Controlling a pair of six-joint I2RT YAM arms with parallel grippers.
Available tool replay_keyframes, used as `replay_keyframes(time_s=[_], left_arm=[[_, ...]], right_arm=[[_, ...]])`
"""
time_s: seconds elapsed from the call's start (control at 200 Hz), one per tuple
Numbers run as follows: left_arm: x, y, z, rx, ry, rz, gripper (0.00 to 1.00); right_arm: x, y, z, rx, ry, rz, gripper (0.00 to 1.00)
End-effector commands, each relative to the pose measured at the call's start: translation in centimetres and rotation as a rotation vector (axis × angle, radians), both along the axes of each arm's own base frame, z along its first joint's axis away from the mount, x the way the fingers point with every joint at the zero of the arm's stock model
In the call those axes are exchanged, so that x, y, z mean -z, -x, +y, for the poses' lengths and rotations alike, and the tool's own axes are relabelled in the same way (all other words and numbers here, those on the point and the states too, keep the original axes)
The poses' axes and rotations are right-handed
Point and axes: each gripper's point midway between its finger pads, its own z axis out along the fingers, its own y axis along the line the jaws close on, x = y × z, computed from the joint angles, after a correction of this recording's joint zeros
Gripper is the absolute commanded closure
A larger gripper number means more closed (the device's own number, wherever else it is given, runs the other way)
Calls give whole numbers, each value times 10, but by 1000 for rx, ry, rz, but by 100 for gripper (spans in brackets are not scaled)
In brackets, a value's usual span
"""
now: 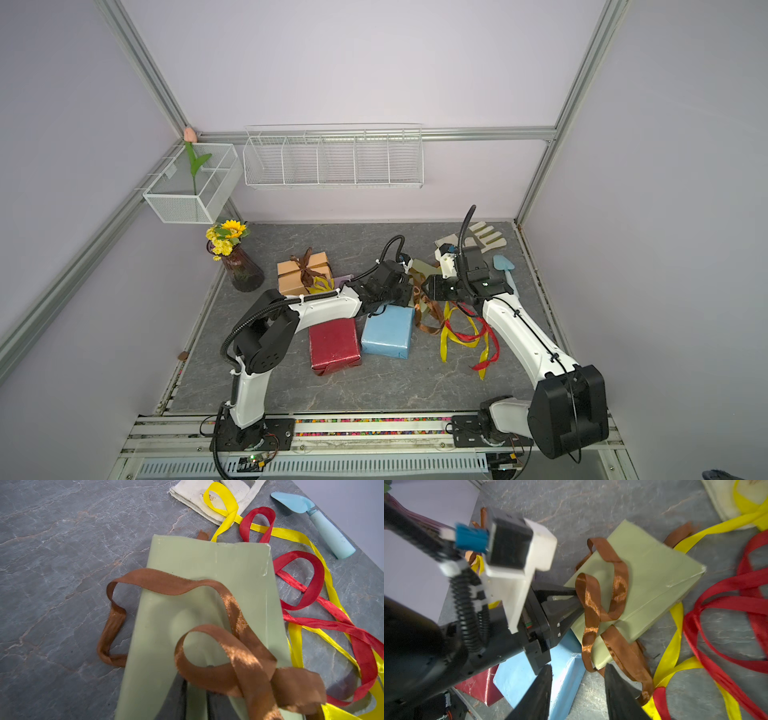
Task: Untie the ribbon bows on the gift boxes
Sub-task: Pull the ribbon from the gift box.
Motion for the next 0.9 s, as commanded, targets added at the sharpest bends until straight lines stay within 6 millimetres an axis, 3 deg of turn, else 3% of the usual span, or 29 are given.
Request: replay_keyframes(time_s=[0.0, 0.385, 0.78, 0.895], left_arm=[[18, 6, 12, -5, -75, 57, 80], [15, 4, 14, -10, -72, 55, 80], [17, 2, 18, -19, -74, 57, 80], [18, 3, 18, -18, -77, 57, 80]], right_arm=[[13, -1, 18, -28, -47, 32, 57], [59, -3, 25, -39, -23, 119, 61], [80, -5, 34, -55, -27, 169, 65], [84, -6, 37, -61, -32, 176, 73]])
